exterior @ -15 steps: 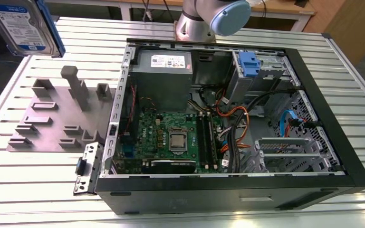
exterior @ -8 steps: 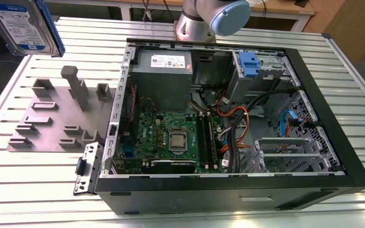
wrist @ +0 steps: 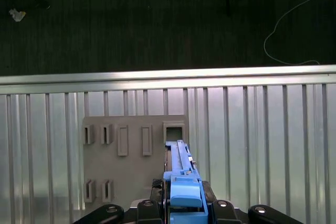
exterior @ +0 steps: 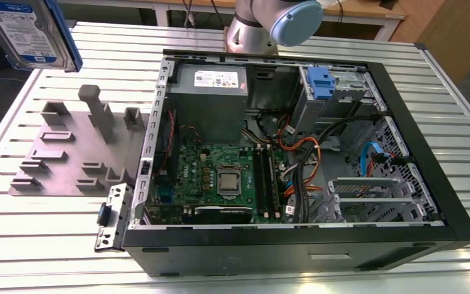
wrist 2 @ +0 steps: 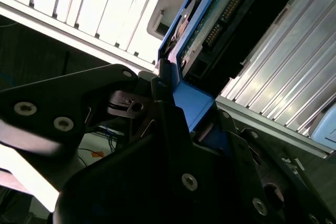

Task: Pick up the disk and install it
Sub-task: 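Pick up the disk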

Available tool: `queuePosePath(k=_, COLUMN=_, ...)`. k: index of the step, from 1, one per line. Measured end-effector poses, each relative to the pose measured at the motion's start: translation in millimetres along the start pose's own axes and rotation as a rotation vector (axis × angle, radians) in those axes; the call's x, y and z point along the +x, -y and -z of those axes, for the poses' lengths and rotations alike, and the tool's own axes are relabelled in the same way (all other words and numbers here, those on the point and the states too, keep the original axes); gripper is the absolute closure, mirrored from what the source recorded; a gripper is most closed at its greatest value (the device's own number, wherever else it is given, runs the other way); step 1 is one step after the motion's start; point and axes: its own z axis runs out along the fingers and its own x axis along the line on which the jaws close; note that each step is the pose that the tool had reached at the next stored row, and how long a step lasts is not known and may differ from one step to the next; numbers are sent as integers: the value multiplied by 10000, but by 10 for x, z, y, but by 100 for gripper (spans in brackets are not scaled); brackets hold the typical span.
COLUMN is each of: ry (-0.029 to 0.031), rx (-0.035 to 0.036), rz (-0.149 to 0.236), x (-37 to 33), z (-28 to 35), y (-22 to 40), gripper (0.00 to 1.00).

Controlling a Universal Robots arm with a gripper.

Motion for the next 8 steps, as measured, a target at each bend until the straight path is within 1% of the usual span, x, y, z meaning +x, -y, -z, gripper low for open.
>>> queuePosePath(k=8, ry=-33, rx=1, rz=1, x=0, z=15, y=1, gripper=63)
